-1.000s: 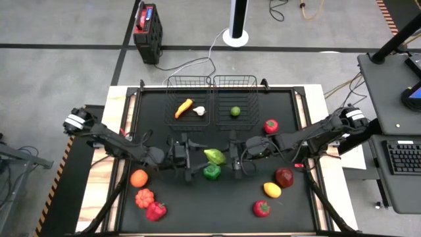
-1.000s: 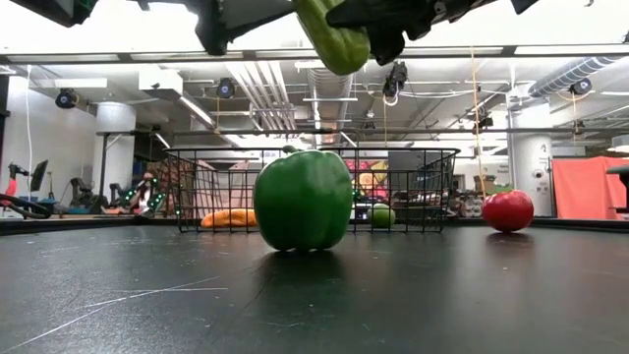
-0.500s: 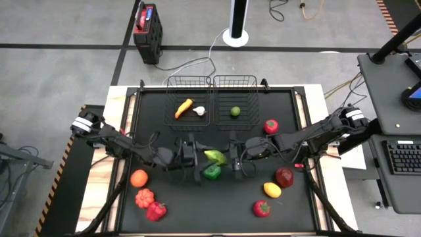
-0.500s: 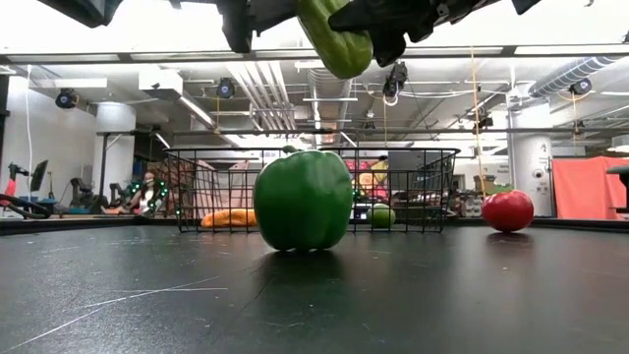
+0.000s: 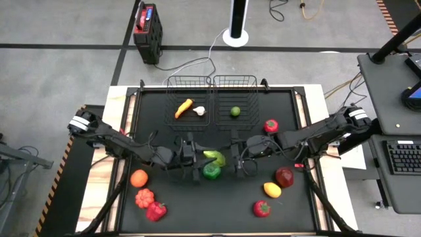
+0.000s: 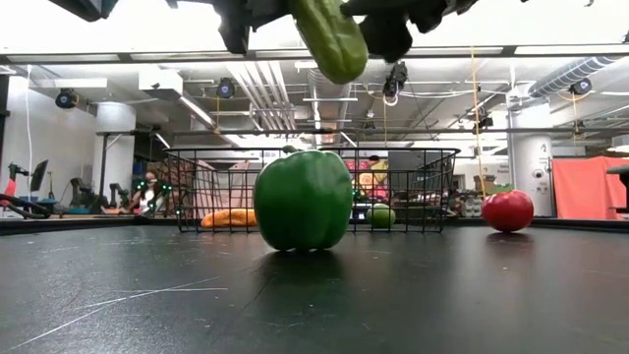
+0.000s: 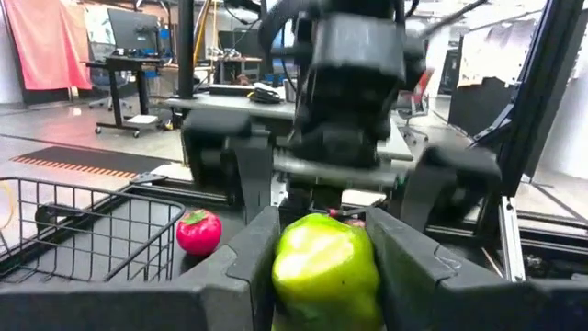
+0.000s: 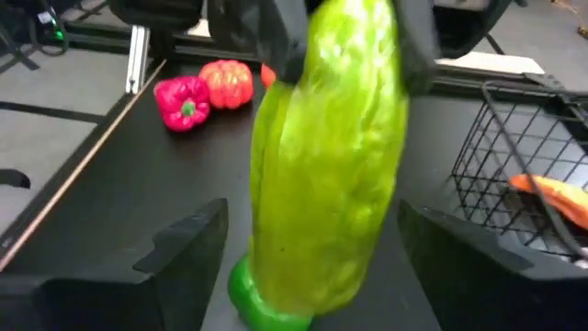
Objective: Sort produce into baskets
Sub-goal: Put the green luffa into the left wire basket
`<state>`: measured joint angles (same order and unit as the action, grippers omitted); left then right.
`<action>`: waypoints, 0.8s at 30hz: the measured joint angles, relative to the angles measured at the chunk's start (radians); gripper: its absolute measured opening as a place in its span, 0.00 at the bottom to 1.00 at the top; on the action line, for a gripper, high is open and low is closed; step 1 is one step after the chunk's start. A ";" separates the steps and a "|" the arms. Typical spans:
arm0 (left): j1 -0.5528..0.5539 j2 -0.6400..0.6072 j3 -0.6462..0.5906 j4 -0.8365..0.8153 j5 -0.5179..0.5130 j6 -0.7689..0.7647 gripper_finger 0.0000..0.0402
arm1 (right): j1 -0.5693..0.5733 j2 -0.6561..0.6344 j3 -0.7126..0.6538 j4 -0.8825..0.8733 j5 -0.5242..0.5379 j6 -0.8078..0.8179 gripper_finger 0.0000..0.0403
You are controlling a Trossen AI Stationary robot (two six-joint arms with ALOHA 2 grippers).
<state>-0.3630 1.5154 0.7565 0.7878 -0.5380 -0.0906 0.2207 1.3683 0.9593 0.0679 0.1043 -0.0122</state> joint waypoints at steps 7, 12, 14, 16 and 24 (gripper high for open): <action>0.005 -0.142 0.002 -0.219 -0.105 -0.004 0.30 | -0.002 -0.066 0.077 -0.158 0.002 0.017 0.82; 0.052 -0.295 0.002 -0.440 -0.156 -0.002 0.30 | -0.005 -0.088 0.124 -0.233 0.012 0.018 0.81; 0.095 -0.354 0.002 -0.535 -0.158 0.001 0.30 | -0.005 -0.088 0.135 -0.235 0.012 0.015 0.80; 0.158 -0.406 0.002 -0.630 -0.158 -0.004 0.30 | -0.005 -0.088 0.141 -0.244 0.012 0.014 0.79; 0.512 -0.454 0.002 -0.793 0.088 -0.073 0.31 | -0.007 -0.084 0.133 -0.249 0.044 0.012 0.78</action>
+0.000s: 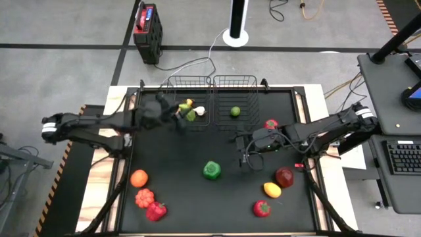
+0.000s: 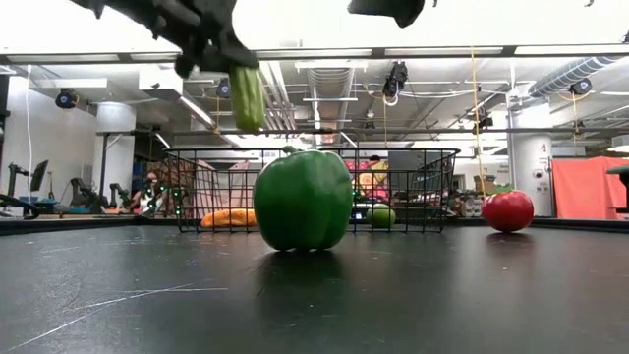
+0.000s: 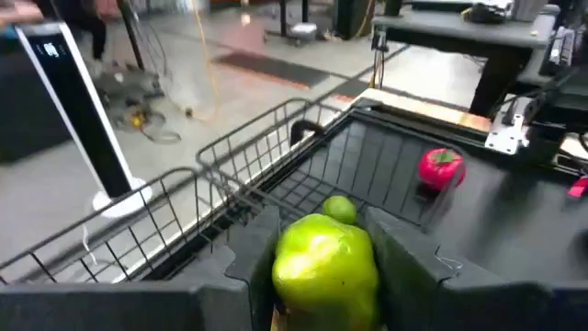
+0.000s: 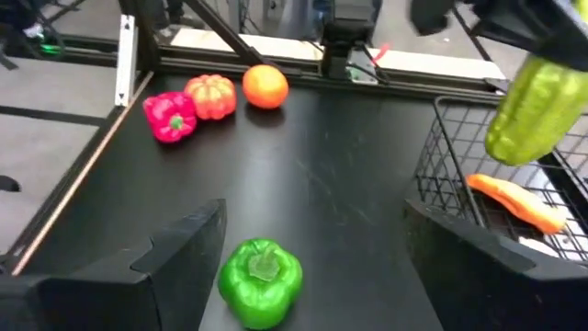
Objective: Sort produce into baskets
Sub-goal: Put the green luffa into the left wire basket
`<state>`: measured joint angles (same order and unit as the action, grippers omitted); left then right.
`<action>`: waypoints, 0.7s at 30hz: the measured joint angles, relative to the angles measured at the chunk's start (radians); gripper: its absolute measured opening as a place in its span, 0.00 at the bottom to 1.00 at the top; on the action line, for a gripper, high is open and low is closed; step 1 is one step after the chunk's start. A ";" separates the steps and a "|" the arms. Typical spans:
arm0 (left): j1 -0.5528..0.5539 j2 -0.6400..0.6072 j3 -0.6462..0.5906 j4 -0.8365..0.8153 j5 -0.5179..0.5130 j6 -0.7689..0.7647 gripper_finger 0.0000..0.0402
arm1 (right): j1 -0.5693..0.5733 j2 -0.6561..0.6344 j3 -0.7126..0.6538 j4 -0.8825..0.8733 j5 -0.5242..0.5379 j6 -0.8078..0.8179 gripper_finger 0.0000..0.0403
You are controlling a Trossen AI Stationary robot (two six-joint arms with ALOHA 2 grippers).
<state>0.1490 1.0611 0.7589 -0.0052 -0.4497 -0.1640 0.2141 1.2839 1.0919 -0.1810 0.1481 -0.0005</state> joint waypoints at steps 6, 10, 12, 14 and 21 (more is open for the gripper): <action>0.227 0.065 0.000 -0.032 0.169 0.029 0.31 | -0.006 0.000 -0.005 -0.010 0.011 0.004 0.80; 0.276 0.118 0.000 -0.047 0.232 0.032 0.31 | -0.005 0.000 -0.005 -0.024 0.010 0.003 0.80; 0.277 0.146 0.000 -0.048 0.233 0.047 0.31 | -0.005 0.001 -0.006 -0.024 0.010 0.001 0.79; 0.277 0.170 0.000 -0.050 0.233 0.061 0.31 | -0.005 0.001 -0.006 -0.026 0.011 0.001 0.78; 0.279 0.239 0.012 -0.083 0.232 0.072 0.31 | -0.005 0.001 -0.007 -0.031 0.011 0.008 0.77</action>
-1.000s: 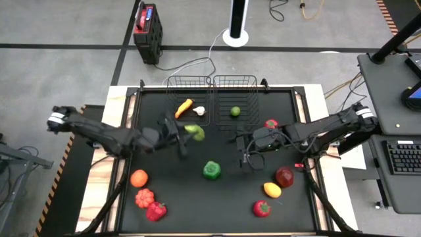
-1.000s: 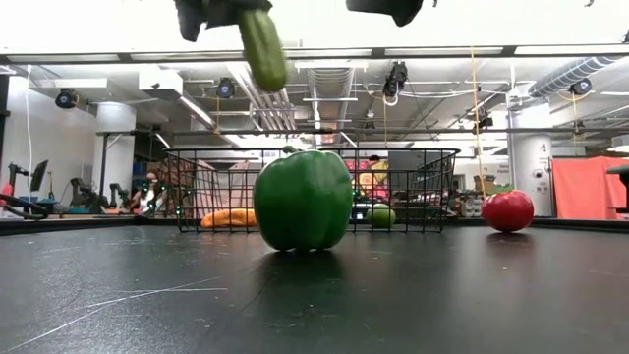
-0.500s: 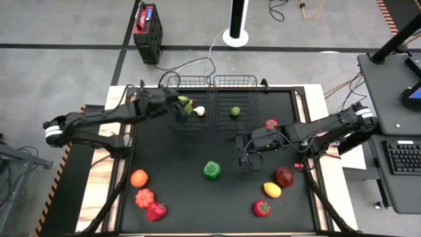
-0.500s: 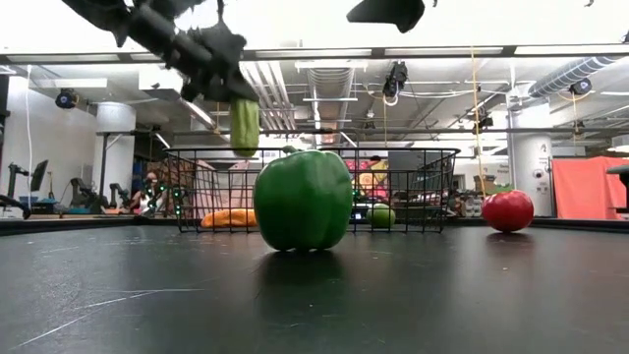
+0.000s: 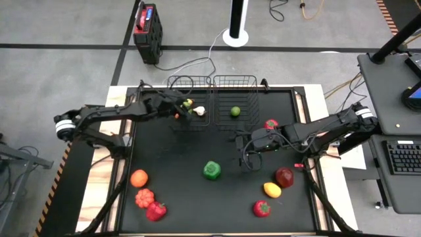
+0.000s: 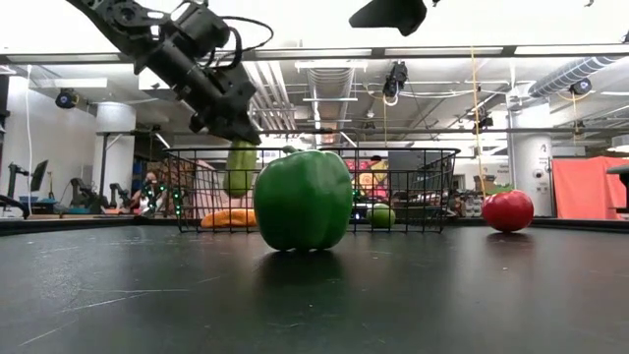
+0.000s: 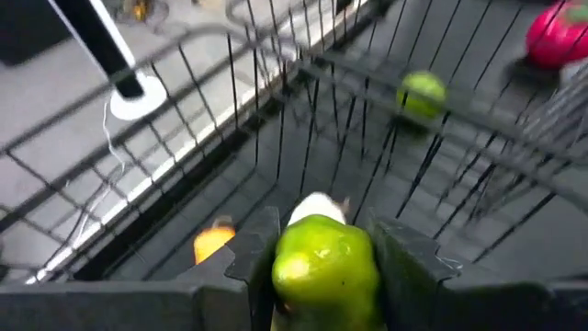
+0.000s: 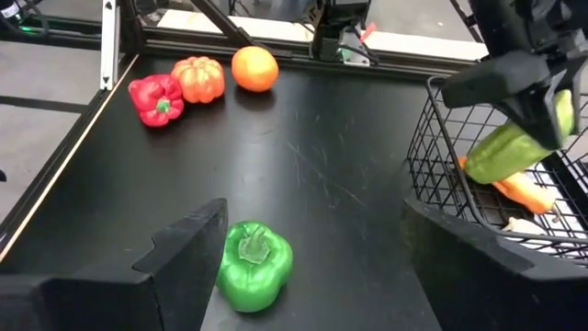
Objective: Sort produce into baskets
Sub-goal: Put the green luffa into the left wire basket
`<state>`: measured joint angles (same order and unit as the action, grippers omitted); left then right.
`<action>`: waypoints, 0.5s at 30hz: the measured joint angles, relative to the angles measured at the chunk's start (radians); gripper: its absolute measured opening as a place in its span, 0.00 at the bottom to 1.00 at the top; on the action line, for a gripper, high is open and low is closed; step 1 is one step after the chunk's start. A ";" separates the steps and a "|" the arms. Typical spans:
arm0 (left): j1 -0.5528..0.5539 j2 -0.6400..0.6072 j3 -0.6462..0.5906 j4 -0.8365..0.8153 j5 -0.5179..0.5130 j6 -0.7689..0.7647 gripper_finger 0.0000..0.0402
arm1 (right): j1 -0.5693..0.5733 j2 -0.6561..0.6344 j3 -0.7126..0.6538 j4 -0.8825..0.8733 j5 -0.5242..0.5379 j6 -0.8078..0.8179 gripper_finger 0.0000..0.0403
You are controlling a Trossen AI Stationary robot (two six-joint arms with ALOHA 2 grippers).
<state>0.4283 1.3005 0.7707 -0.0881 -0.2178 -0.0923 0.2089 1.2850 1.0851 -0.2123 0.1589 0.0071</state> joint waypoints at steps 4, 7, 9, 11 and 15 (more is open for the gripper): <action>0.001 0.052 0.088 -0.145 -0.013 0.023 0.31 | 0.000 0.000 0.000 0.000 0.000 0.000 0.77; 0.001 0.086 0.167 -0.230 -0.087 0.059 0.31 | 0.000 0.000 0.000 -0.001 0.000 0.001 0.78; 0.005 0.112 0.219 -0.285 -0.105 0.080 0.31 | 0.000 0.000 0.000 -0.006 0.000 0.010 0.79; 0.006 0.138 0.262 -0.337 -0.106 0.100 0.31 | 0.000 0.000 0.000 -0.020 0.000 0.019 0.79; 0.008 0.185 0.311 -0.379 -0.105 0.118 0.31 | 0.000 0.001 0.000 -0.031 0.000 0.028 0.78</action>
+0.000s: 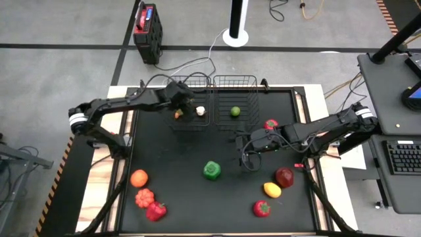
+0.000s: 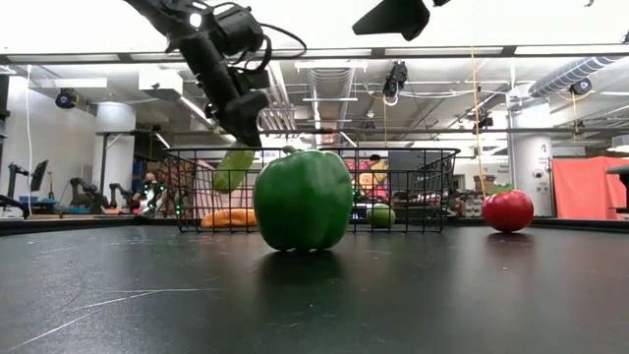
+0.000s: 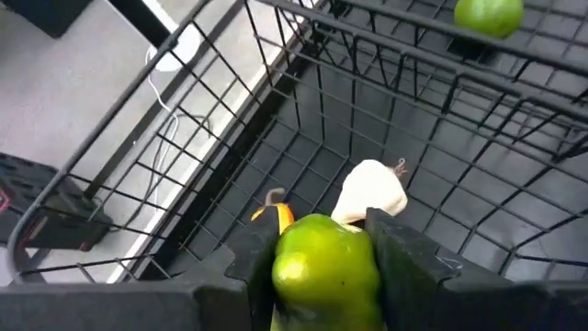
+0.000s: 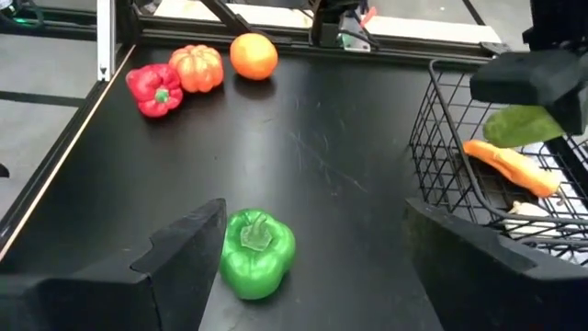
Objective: Sort produce into baskets
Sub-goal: Put the green luffa into the left wire basket
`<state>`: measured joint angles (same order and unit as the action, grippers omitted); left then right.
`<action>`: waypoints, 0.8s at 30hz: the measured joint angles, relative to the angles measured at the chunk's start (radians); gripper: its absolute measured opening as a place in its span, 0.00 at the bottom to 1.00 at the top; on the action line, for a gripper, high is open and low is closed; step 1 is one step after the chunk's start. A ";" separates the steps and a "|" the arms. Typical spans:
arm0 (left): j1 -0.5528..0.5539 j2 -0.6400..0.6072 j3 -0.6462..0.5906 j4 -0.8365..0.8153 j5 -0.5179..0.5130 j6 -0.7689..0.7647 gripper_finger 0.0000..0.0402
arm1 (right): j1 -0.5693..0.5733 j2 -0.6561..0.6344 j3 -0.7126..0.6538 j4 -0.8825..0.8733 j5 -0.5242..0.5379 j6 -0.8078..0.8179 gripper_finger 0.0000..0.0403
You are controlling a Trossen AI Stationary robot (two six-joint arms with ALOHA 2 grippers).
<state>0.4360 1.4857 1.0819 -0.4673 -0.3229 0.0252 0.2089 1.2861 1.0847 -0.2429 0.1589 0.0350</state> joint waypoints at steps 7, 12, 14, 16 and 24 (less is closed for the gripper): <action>0.001 0.049 0.004 -0.038 0.028 -0.011 0.31 | 0.000 0.000 0.000 -0.020 0.000 0.019 0.76; 0.001 0.060 0.004 -0.055 0.027 -0.020 0.31 | 0.000 0.000 0.000 -0.023 0.000 0.017 0.76; 0.001 0.062 0.004 -0.055 0.027 -0.025 0.31 | 0.000 0.000 0.000 -0.023 0.000 0.018 0.76; 0.001 0.064 0.004 -0.055 0.027 -0.027 0.33 | 0.000 0.000 0.000 -0.023 0.000 0.017 0.76; 0.001 0.065 0.004 -0.049 0.018 -0.044 0.47 | 0.000 0.000 0.000 -0.024 0.000 0.017 0.76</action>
<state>0.4370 1.5509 1.0855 -0.5166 -0.3050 -0.0184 0.2089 1.2861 1.0843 -0.2665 0.1585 0.0525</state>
